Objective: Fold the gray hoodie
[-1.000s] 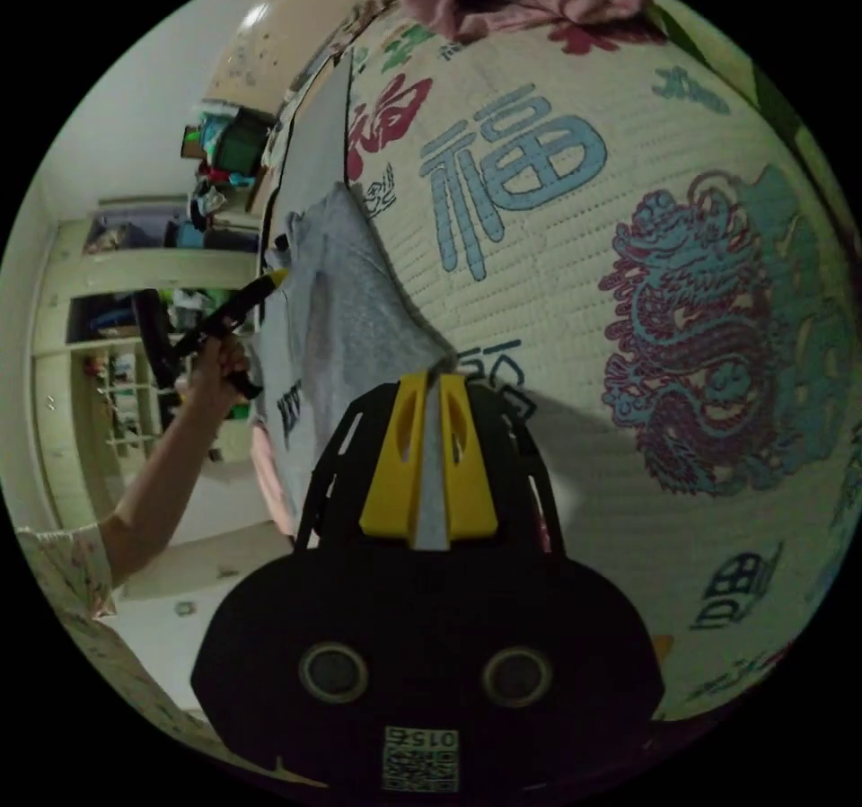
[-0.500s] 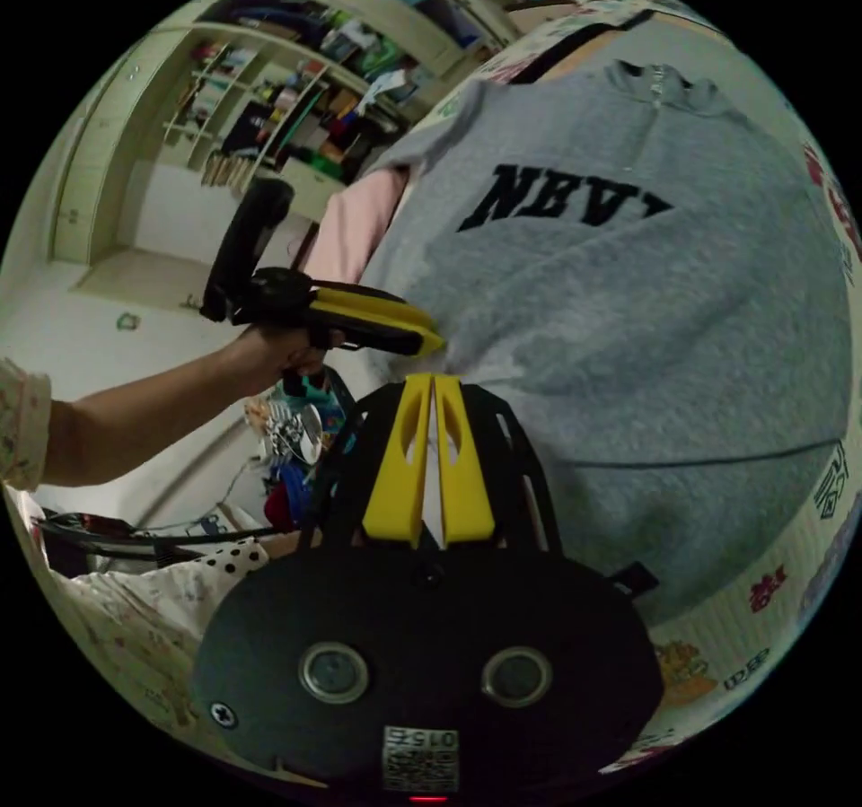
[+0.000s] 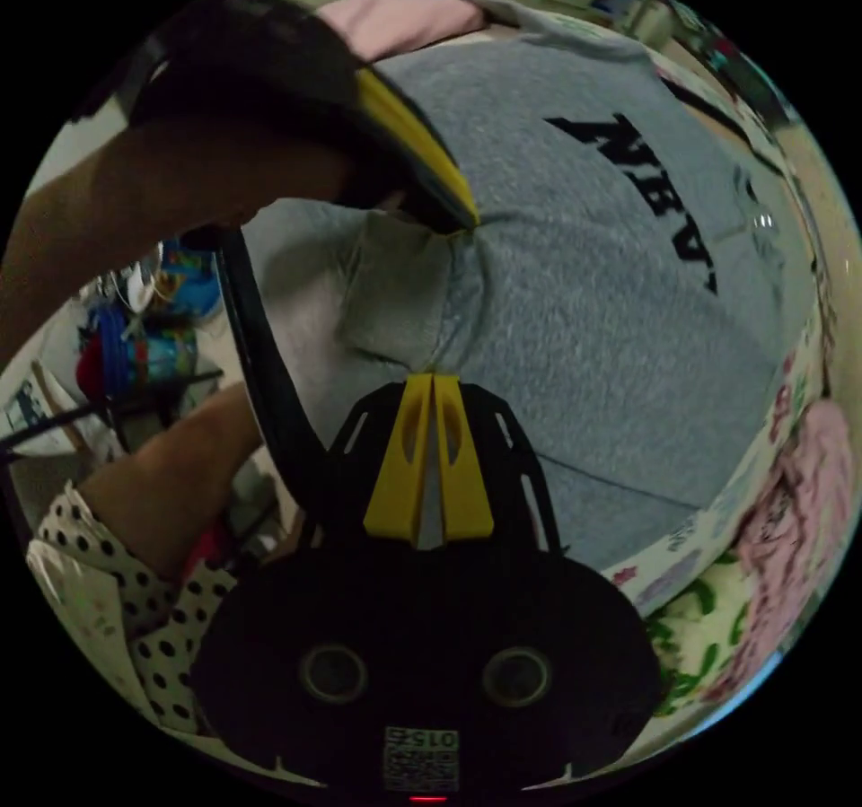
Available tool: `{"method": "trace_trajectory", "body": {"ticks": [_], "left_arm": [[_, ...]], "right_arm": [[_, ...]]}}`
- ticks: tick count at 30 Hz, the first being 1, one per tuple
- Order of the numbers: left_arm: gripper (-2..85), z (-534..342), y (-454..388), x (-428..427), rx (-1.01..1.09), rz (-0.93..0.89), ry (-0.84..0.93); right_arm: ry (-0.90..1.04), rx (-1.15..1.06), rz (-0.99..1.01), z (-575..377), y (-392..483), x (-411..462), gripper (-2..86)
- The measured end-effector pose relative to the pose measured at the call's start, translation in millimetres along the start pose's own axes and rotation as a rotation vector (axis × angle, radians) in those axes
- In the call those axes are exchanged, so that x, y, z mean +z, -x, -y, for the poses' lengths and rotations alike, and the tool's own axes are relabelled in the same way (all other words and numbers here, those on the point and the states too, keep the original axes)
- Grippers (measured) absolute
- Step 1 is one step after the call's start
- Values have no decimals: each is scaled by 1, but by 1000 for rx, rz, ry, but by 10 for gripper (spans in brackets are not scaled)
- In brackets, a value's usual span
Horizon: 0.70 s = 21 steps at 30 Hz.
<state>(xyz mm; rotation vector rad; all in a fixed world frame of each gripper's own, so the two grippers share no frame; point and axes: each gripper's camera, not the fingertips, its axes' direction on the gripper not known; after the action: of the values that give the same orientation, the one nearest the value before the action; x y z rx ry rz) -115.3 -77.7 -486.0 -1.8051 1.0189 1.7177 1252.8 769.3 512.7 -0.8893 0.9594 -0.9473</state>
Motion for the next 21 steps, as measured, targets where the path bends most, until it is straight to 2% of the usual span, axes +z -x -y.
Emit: {"method": "trace_trajectory", "body": {"ticks": [5,12,14,18,21], "left_arm": [[-6,-18,-6,24,-74,28,-19],[-5,-51,20,72,-162,-166,-79],[-4,-55,23,86,-118,-199,-71],[0,-48,23,117,122,-224,22],[2,-41,27,144,190,-279,102]], "right_arm": [[97,-186,-156,-1,79,88,-5],[144,-278,-203,-16,154,203,-4],[155,-293,-217,-20,171,229,-4],[186,-266,-212,-23,200,285,-5],[200,-225,-190,-26,214,320,-4]]}}
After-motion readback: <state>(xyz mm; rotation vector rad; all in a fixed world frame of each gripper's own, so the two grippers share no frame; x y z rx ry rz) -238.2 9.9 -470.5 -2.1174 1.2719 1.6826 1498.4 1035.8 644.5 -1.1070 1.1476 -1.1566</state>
